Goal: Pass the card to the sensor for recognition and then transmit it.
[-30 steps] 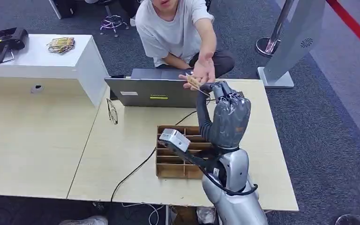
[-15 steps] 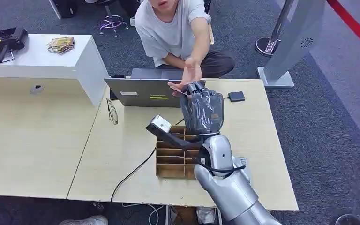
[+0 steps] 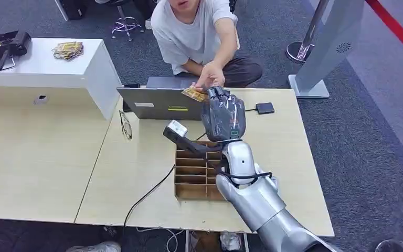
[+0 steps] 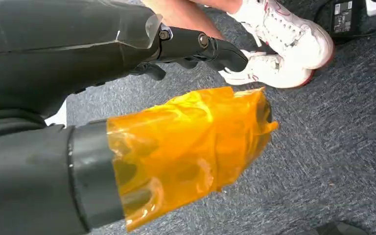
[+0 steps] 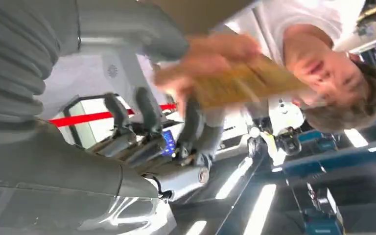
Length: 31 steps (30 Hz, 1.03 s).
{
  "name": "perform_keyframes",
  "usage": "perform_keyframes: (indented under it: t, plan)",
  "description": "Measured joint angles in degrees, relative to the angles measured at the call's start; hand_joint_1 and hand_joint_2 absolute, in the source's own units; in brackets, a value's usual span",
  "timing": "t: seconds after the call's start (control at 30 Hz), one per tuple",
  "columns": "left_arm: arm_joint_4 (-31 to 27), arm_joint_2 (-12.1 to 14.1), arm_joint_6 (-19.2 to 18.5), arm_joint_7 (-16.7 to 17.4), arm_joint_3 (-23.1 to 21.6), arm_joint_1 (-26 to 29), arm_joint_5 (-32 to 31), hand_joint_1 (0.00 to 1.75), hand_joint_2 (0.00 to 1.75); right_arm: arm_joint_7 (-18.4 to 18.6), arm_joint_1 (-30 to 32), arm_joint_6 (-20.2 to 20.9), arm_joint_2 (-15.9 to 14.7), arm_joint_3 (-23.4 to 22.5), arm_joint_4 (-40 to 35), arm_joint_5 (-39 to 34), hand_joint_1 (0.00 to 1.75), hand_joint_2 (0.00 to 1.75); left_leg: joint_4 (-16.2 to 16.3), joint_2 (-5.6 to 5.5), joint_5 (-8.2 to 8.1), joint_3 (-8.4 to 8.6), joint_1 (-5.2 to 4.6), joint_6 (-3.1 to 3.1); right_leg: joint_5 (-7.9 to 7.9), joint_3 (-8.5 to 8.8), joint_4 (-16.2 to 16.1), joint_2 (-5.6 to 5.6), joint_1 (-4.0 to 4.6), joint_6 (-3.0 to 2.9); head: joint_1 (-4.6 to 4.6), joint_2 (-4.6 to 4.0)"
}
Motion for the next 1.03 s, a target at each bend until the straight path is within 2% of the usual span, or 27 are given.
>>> perform_keyframes:
  t: [0.2,0.33,0.47,0.6,0.73,0.9,1.03]
  plan:
    - [0.00,0.13,0.09,0.00,-0.02,-0.01,0.28,0.00,0.00,0.11,-0.14,-0.50,-0.18,0.04,1.29,0.02,0.00,0.00,0.00,0.00,0.00,0.00,0.00,0.00,0.00,-0.01,0.00,0.00,0.00,0.00,-0.02,0.00]
    - [0.00,0.15,0.44,0.00,-0.02,0.03,0.92,0.00,0.00,-1.86,0.30,-2.60,-0.24,0.04,0.55,-1.97,0.00,0.00,0.00,0.00,0.00,0.00,0.00,0.00,0.00,-0.01,0.00,0.00,0.00,0.00,0.02,0.00]
    - [0.00,0.17,1.07,-0.15,0.00,0.33,2.23,0.00,0.00,-6.78,3.63,-4.90,-0.55,0.04,-5.16,-8.62,0.00,0.00,0.00,0.00,-0.01,0.00,0.00,0.00,-0.01,-0.02,-0.01,0.01,0.00,0.00,0.00,0.00]
    - [0.00,0.17,1.77,-0.18,0.09,0.73,3.72,0.00,0.00,-10.87,8.79,-4.57,-1.29,0.04,-14.06,-15.66,0.00,0.00,0.00,-0.02,-0.03,-0.03,0.00,-0.02,-0.03,-0.05,-0.02,-0.01,0.00,0.01,0.00,0.00]
    - [0.00,0.17,2.16,-0.22,0.48,1.02,5.23,0.00,0.00,-15.52,15.20,-2.34,-2.73,0.81,-23.77,-23.74,0.00,0.00,-0.01,-0.01,-0.05,-0.04,0.00,0.00,-0.04,-0.07,-0.04,0.00,0.00,0.01,-0.02,0.00]
    - [0.00,0.15,2.93,-0.28,1.64,1.22,6.60,0.00,0.00,-22.96,23.52,3.51,-6.51,2.77,-34.30,-37.08,0.00,0.00,-0.01,-0.04,-0.06,-0.07,0.00,0.01,-0.05,-0.07,-0.06,-0.03,0.00,0.01,0.00,0.00]
    - [0.00,0.15,3.25,-0.31,2.47,1.26,7.10,0.00,0.00,-28.97,29.62,8.23,-9.39,3.34,-39.70,-47.43,0.00,0.00,-0.01,-0.04,-0.06,-0.07,0.00,0.01,-0.05,-0.06,-0.07,-0.04,0.00,0.01,0.00,0.00]
